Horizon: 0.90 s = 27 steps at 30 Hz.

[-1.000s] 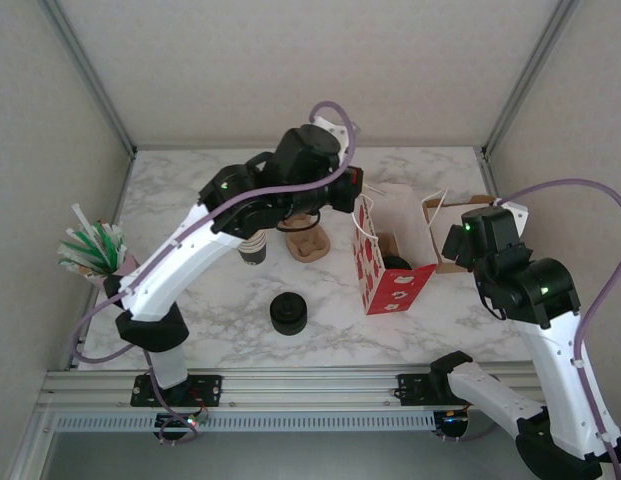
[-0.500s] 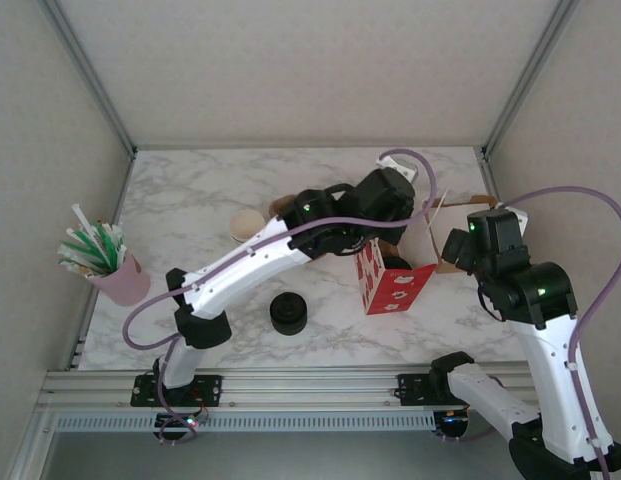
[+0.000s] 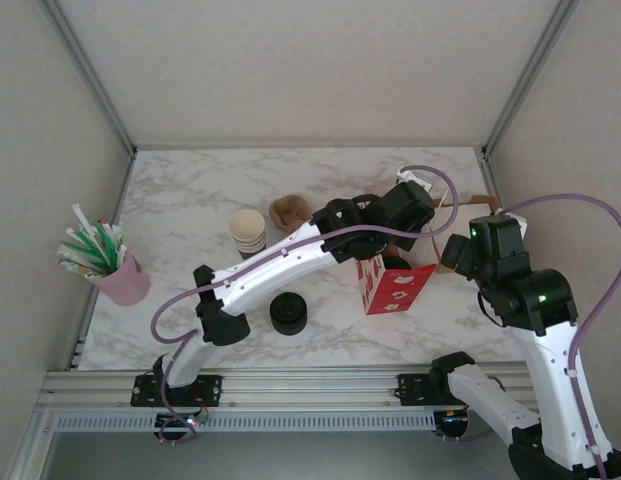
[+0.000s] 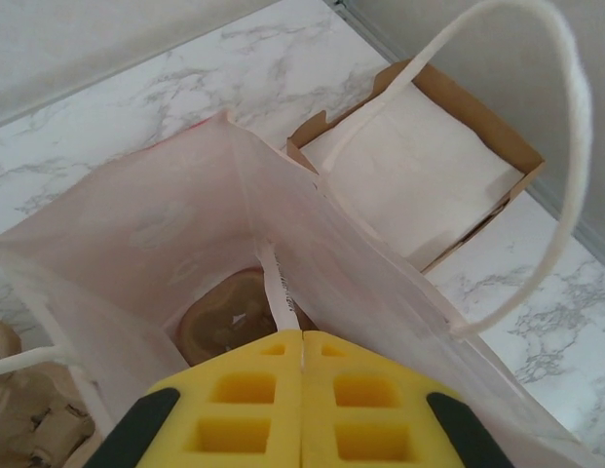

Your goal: Pack the takeout coffee

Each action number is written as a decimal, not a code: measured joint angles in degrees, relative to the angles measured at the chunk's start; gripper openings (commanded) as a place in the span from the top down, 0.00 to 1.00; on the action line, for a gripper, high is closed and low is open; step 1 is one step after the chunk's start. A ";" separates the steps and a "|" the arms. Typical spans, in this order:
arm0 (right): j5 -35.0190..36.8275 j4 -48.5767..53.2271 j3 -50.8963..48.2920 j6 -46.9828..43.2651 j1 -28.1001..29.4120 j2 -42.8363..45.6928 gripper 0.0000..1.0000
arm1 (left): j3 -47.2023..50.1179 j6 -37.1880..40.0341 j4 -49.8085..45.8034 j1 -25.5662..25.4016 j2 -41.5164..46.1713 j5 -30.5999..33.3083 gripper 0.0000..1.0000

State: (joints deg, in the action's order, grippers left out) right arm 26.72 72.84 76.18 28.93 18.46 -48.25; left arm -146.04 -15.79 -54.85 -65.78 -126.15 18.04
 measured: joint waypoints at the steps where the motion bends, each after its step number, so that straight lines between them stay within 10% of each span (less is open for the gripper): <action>1: -0.02 0.00 -0.15 0.00 -0.02 0.07 0.11 | 0.00 0.00 0.13 0.07 -0.33 0.00 0.89; 15: -1.51 0.02 -1.75 0.07 -0.11 0.66 0.11 | -0.11 -0.13 1.51 0.63 -1.44 -2.16 0.61; 27: -2.78 0.07 -2.16 0.33 -0.11 1.79 0.01 | 6.67 -0.42 5.42 1.29 7.54 -6.93 0.08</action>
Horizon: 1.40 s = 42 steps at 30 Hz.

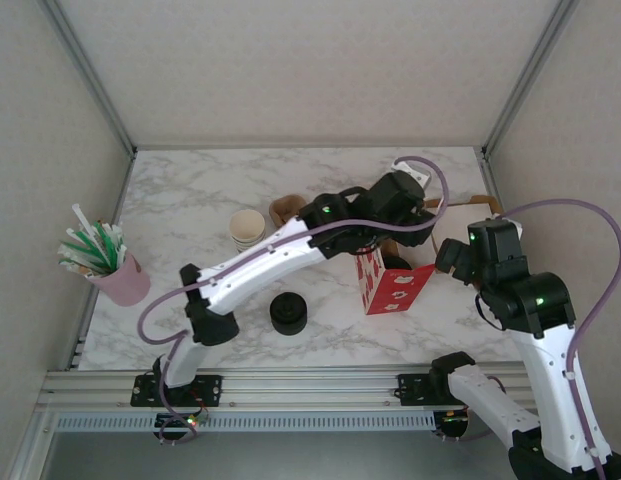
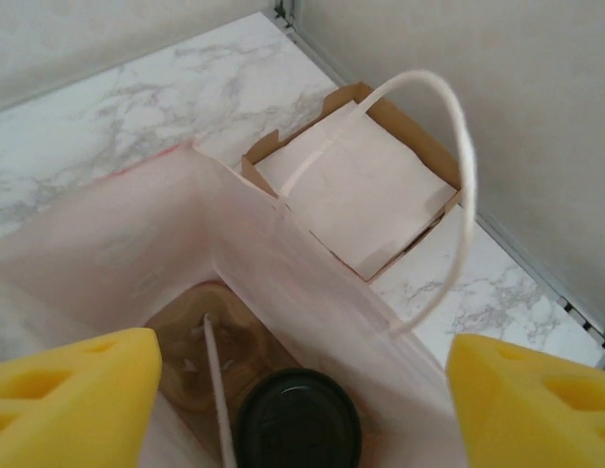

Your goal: Pack the takeout coffee

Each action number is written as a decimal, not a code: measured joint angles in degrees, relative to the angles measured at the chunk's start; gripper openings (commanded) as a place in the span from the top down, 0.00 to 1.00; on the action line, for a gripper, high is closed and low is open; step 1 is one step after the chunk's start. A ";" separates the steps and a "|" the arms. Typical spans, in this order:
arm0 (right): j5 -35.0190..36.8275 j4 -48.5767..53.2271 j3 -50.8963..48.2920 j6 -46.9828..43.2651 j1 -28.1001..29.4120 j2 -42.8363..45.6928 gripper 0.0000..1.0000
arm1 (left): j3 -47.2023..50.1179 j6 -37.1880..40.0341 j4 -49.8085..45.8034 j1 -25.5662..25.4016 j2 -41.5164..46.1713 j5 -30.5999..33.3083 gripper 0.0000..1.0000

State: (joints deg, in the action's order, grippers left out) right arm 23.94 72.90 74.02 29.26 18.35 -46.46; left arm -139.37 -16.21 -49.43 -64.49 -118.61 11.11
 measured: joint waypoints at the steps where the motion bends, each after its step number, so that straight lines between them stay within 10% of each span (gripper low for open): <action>1: 0.00 0.13 0.17 0.00 0.00 0.46 0.01 | 2.62 -0.02 1.22 0.11 2.67 -0.55 0.04; 12: -1.77 1.57 3.67 2.64 0.00 8.15 0.01 | 24.98 -0.13 14.19 3.58 25.79 -3.98 0.00; 21: -3.19 1.79 3.76 4.94 0.00 9.18 0.01 | 49.68 -5.60 24.68 19.80 43.67 -12.07 0.00; 42: -2.84 -4.68 11.32 1.40 -7.04 -7.93 0.01 | 58.88 -14.71 35.32 37.97 35.15 -28.17 0.00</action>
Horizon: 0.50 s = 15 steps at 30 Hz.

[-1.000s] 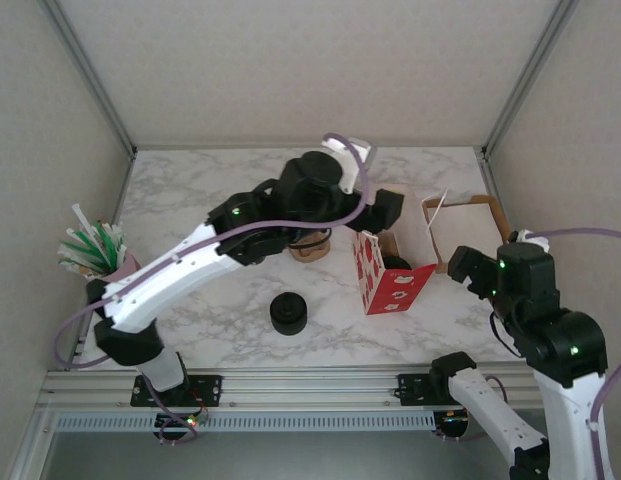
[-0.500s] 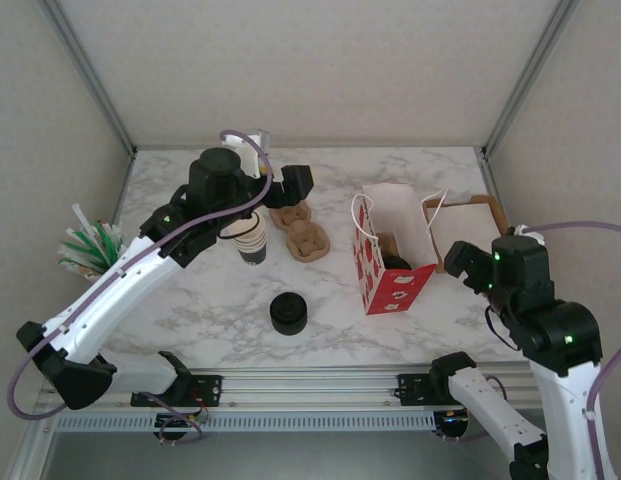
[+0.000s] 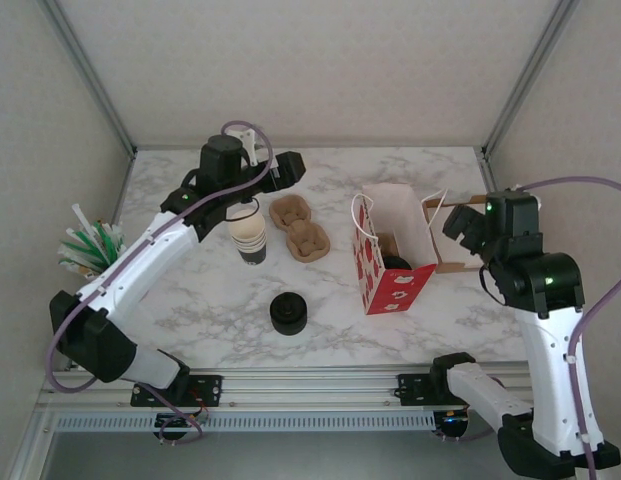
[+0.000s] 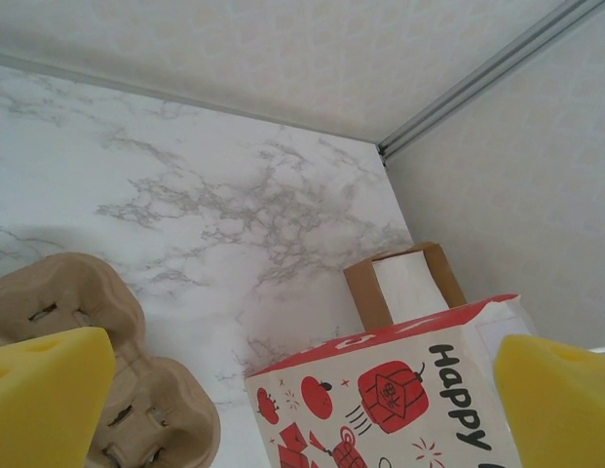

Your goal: Pack the takeout coffee

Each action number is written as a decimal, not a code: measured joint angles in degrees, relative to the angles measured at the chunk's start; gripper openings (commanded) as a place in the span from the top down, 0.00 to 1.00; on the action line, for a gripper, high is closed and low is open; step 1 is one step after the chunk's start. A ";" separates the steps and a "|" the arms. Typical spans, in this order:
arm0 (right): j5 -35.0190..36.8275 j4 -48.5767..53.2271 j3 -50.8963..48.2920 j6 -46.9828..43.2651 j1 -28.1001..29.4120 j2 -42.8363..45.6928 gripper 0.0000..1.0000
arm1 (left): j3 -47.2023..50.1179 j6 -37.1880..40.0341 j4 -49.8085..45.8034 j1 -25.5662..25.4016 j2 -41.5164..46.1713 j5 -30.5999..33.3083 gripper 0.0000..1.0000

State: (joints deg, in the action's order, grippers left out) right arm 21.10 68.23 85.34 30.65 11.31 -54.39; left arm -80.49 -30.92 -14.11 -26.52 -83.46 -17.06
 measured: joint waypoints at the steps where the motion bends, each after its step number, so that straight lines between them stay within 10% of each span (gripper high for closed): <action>1: -0.74 -0.28 0.79 -0.11 -1.42 -0.68 0.01 | 0.00 -0.07 0.26 0.15 -0.44 -0.20 0.00; 15: -14.86 -6.80 2.71 -1.36 -19.39 -10.64 0.01 | -2.97 0.74 3.34 4.02 -10.19 -3.19 0.00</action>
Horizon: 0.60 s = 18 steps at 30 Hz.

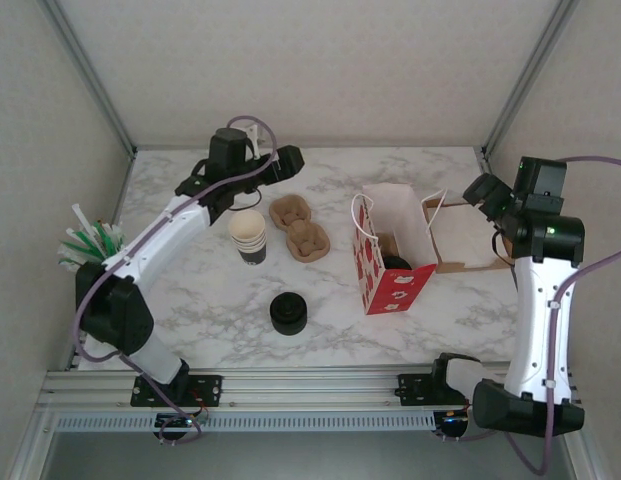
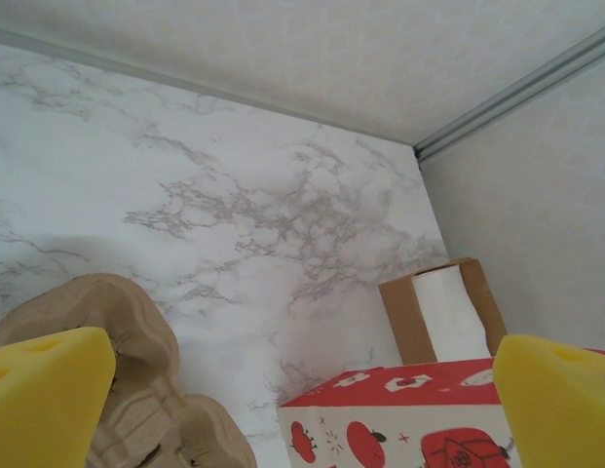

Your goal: Pack the takeout coffee

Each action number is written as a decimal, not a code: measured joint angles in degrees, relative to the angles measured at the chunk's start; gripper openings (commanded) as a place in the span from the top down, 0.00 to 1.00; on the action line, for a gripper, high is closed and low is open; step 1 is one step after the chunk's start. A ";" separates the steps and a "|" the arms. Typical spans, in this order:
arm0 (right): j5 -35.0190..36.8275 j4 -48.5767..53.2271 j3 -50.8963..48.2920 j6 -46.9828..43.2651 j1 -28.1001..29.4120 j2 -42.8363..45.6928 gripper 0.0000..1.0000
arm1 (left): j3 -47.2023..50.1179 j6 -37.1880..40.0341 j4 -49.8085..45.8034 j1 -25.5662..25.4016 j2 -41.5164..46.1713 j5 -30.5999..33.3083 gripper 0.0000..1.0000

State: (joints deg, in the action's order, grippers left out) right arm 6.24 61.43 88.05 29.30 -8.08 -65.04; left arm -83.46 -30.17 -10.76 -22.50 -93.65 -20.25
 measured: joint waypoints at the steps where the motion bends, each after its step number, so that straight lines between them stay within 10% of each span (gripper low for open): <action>1: -0.46 -0.48 -0.94 -0.33 -0.74 -0.31 0.02 | -0.68 0.39 0.07 0.09 -1.42 -0.17 0.00; 18: -3.61 -7.34 -11.87 -7.85 -2.45 -16.39 0.24 | -17.09 5.27 -0.68 -1.97 -23.12 -11.30 0.00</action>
State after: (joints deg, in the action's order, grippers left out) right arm 2.63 54.08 76.18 21.45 -10.52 -81.43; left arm -100.55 -24.91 -11.44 -24.47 -116.77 -31.55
